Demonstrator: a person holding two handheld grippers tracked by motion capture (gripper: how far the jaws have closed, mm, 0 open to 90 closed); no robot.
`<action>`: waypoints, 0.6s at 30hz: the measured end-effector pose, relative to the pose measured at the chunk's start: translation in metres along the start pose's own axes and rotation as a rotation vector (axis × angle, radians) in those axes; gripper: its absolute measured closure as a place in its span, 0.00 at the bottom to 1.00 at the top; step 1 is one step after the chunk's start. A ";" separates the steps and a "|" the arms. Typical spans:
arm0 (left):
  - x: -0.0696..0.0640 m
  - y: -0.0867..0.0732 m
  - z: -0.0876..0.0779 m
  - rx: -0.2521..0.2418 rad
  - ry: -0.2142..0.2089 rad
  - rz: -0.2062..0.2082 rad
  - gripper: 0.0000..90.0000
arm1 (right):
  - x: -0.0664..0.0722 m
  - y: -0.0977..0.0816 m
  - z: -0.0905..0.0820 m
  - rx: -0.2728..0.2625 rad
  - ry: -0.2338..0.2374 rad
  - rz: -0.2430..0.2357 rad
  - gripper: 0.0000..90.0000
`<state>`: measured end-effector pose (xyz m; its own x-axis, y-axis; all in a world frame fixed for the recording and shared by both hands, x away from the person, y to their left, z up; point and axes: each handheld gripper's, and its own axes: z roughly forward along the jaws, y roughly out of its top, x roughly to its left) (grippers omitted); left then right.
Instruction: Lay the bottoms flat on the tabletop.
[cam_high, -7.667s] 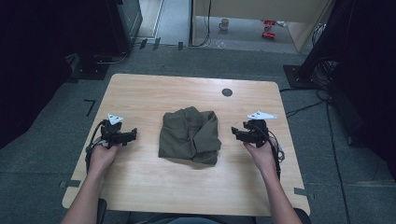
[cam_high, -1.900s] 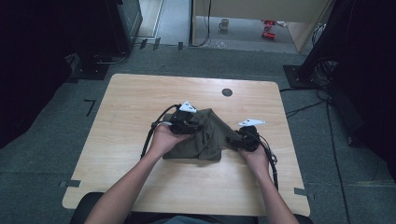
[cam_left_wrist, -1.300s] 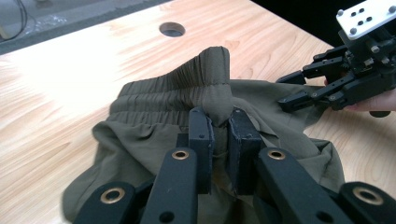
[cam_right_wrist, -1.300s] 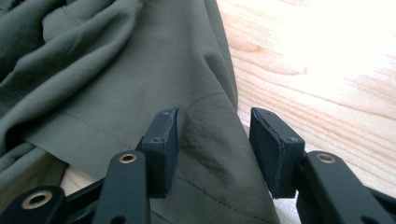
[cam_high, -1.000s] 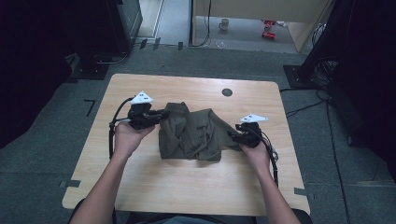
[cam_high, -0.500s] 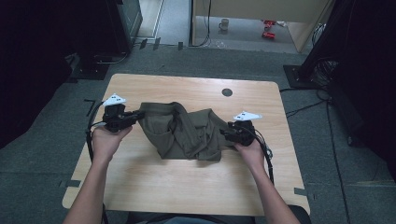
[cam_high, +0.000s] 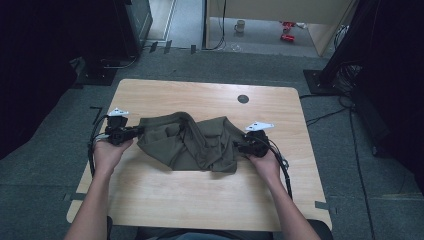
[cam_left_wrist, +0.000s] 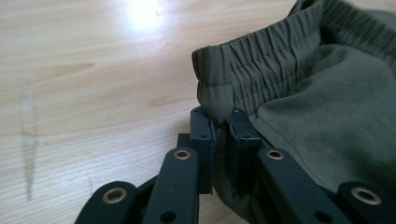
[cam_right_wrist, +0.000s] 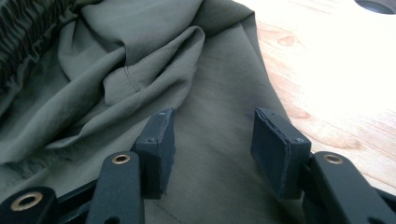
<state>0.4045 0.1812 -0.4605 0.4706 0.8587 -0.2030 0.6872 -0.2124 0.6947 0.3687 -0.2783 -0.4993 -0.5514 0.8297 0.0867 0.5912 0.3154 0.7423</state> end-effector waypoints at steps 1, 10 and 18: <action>0.001 0.000 0.003 0.004 -0.005 0.006 0.93 | 0.000 -0.001 0.001 0.002 0.006 -0.003 0.54; 0.002 0.001 0.031 0.050 0.024 0.040 0.93 | 0.001 -0.009 0.008 0.049 0.011 -0.020 0.54; -0.004 0.010 0.053 0.059 0.040 0.092 0.93 | 0.011 -0.015 -0.001 0.093 0.016 -0.046 0.58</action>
<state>0.4392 0.1513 -0.4889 0.5120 0.8517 -0.1117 0.6739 -0.3176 0.6671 0.3535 -0.2740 -0.5089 -0.5880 0.8063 0.0648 0.6170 0.3952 0.6806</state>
